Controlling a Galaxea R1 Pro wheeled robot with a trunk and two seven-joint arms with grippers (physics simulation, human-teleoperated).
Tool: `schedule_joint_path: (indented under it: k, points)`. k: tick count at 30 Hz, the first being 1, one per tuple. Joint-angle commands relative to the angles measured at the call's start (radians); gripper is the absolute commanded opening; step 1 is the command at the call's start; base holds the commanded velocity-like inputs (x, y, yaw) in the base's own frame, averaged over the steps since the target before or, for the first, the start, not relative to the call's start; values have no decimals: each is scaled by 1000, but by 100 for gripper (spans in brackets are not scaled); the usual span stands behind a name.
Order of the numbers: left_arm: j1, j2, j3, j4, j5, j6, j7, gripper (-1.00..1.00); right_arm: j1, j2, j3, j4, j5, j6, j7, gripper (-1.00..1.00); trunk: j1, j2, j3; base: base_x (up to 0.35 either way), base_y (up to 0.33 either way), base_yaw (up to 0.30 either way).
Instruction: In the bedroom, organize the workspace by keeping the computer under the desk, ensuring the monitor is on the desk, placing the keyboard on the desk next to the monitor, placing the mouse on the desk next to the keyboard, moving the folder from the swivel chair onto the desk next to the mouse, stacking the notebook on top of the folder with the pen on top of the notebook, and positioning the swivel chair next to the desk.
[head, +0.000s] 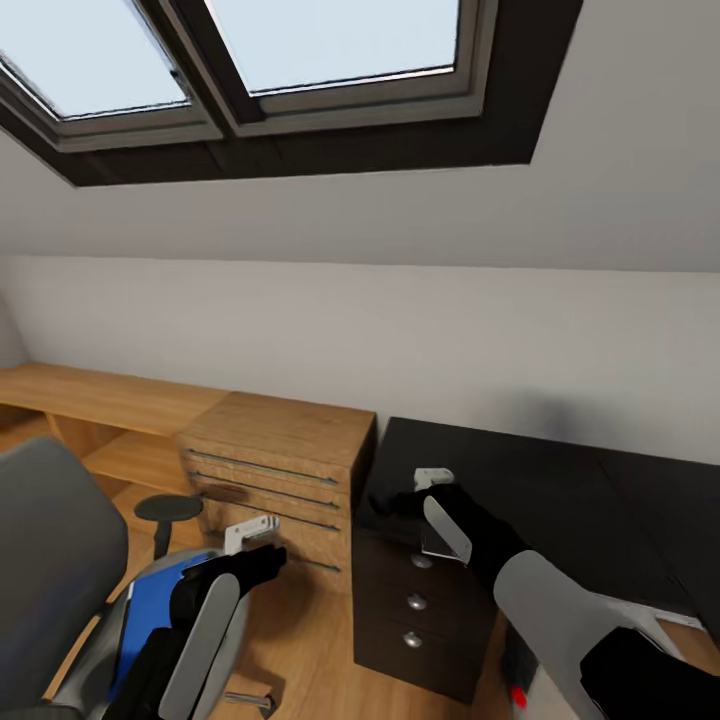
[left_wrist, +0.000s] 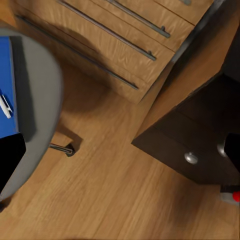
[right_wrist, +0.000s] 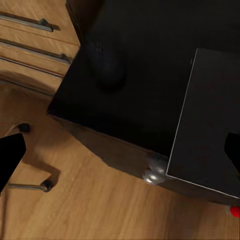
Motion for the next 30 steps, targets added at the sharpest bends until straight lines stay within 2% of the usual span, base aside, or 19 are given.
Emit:
schedule_joint_path:
  k: [1, 3, 5, 8, 9, 11, 14, 16, 22, 24, 25, 27, 28, 30]
  points:
    - [-1, -2, -1, -1, 10, 1, 11, 100, -1, -2, 5, -2, -10, 2, -9, 100, 1, -1, -2, 332, 0, 44]
    - [-1, -13, -1, -1, 9, 1, 12, 100, 0, -3, 7, 0, -4, -12, -8, 100, 1, -1, -2, 332, 0, 24]
    - [-1, -20, -1, -2, 9, 2, 12, 100, 1, -2, 15, 6, 6, -58, -6, 100, 1, -1, -2, 332, 0, 5]
    - [-4, -30, -2, -19, 9, 15, 23, 100, 2, 1, 38, 52, 42, -127, -6, 100, 1, -1, -2, 332, -22, 2]
    - [-16, -43, -3, -38, 9, 58, 45, 100, 2, 3, 50, 79, 64, -151, -6, 100, 1, -1, -2, 332, -60, 1]
    - [-58, -63, -3, -48, 8, 128, 77, 100, 2, 3, 57, 97, 82, -167, -5, 100, 1, -1, -2, 332, -82, 0]
    - [-112, -85, -3, -17, 9, 158, 92, 100, 2, 3, 60, 104, 89, -173, -5, 100, 1, -1, -2, 332, -106, 0]
    - [-194, -99, -2, 91, 10, 171, 99, 100, 2, 3, 61, 109, 92, -176, -5, 100, 1, -1, -2, 333, -116, 0]
    - [-390, -99, 1, 365, 23, 178, 102, 100, 2, 2, 60, 114, 94, -197, -5, 100, 1, -1, -2, 332, -121, 0]
    - [-454, -99, 2, 461, 46, 178, 102, 100, 2, 2, 60, 115, 94, -203, -5, 100, 1, -1, -2, 332, -123, 0]
    - [-495, -99, 2, 522, 73, 177, 102, 100, 2, 2, 60, 115, 94, -206, -5, 100, 1, -1, -2, 331, -121, 0]
    - [-540, -99, 1, 586, 115, 173, 103, 100, 2, 2, 60, 114, 94, -208, -5, 100, 1, -1, -2, 314, -117, 0]
    - [-558, -99, 1, 605, 135, 170, 103, 100, 2, 3, 61, 113, 93, -208, -4, 100, 1, -1, -2, 250, -121, 0]
    - [-574, -99, 1, 613, 153, 165, 102, 100, 2, 3, 61, 111, 92, -209, -4, 100, 1, -1, -2, 179, -96, 0]
